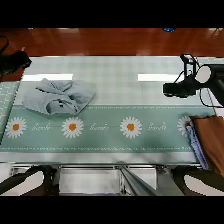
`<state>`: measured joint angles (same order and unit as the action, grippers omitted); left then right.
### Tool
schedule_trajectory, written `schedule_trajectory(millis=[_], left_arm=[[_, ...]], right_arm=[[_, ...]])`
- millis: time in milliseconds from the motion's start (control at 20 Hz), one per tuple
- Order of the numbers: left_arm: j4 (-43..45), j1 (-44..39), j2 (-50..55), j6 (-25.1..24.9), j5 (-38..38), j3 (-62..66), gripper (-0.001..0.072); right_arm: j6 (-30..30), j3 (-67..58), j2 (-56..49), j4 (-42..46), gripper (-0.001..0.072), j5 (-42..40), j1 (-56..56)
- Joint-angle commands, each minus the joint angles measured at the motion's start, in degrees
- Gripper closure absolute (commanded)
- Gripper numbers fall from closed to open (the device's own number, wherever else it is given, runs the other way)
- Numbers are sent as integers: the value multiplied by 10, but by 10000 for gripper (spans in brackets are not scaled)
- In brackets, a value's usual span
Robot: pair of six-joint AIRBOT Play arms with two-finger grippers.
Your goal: Fold the shirts.
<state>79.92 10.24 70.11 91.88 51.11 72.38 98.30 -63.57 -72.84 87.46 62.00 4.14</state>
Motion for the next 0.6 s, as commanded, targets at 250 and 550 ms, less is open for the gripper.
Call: schedule_trajectory(millis=[250,550], left_arm=[[-9,-16,166,-12,147,10,198],[-13,-32,227,-16,167,10,200]], right_arm=[[-16,1,1,-23,294,54,0],[-16,1,1,-48,299,45,0]])
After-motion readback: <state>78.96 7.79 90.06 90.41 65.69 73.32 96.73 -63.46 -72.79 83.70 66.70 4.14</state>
